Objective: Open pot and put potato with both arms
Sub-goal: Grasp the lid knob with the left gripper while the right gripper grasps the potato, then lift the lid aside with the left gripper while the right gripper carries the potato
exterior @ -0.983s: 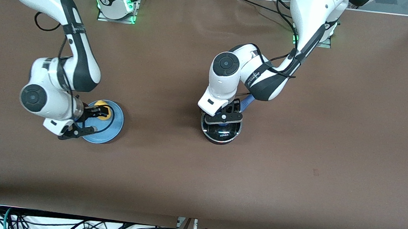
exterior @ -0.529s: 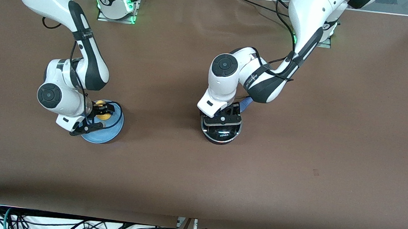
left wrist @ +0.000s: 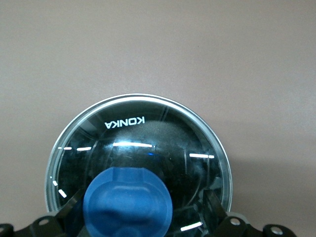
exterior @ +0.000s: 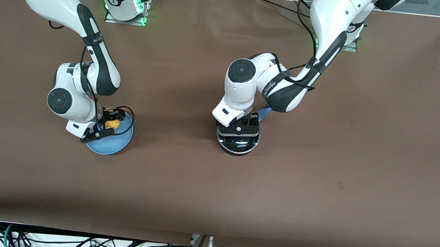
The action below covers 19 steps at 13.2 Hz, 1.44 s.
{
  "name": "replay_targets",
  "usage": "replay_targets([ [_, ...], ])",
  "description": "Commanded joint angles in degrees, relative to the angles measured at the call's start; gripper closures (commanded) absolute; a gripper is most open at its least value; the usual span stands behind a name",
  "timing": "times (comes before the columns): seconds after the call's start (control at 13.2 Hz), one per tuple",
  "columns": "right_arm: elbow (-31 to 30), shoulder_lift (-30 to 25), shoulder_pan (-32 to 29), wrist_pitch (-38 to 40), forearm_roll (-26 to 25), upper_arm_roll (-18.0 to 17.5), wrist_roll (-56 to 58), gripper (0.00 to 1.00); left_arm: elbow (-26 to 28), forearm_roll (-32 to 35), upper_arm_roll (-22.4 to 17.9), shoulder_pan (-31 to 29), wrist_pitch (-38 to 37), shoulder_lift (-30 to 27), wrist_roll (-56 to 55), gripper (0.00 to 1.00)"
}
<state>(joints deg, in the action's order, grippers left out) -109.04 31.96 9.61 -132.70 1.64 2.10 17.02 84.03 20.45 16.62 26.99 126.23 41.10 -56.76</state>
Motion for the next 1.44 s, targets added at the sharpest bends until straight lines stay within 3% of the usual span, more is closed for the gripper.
replay_targets([
  [0.0,-0.4,-0.6,-1.3,-0.9,0.9,-0.2,3.3,0.54,1.8,1.7,0.2,-0.5,1.4,-0.5,1.0,0.22],
  [0.08,0.1,-0.6,-1.6,-0.6,0.9,-0.1,3.3,0.71,1.8,1.7,0.3,-0.7,1.0,-0.8,1.0,0.3],
  [0.15,0.7,-0.7,-1.7,-0.5,0.9,-0.1,3.3,0.82,1.8,1.6,0.3,-0.7,0.9,-0.9,1.3,0.36],
  [0.23,1.5,-0.8,-1.9,-0.1,0.9,-0.1,3.2,0.84,1.8,1.4,0.3,-0.9,0.8,-1.3,1.2,0.46],
  [0.38,5.7,-1.2,-1.6,4.9,0.9,-0.1,2.8,0.84,1.8,0.8,0.3,-1.2,0.5,-1.8,1.1,0.52],
  [0.53,11.9,-1.2,-1.3,12.4,2.1,-0.2,-0.7,0.84,1.8,0.6,0.3,-1.2,-0.3,-2.2,1.2,0.52],
  [0.76,17.2,-1.2,-0.2,17.7,2.4,-0.6,-5.9,0.84,1.8,-0.4,0.4,-2.3,-1.0,-3.4,2.4,0.52],
  [0.98,22.3,-1.2,1.8,23.5,6.5,-1.1,-13.6,0.84,3.2,-7.8,0.3,-8.0,-2.2,-7.5,15.1,0.52],
  [1.13,24.3,-1.2,4.4,25.7,8.9,-1.7,-20.5,0.84,6.4,-8.7,0.3,-13.2,-2.1,-10.7,22.0,0.51],
  [1.36,25.8,-1.2,7.9,25.7,9.3,-5.7,-35.9,0.84,10.3,-12.7,0.3,-21.7,-2.1,-14.1,38.8,0.51],
])
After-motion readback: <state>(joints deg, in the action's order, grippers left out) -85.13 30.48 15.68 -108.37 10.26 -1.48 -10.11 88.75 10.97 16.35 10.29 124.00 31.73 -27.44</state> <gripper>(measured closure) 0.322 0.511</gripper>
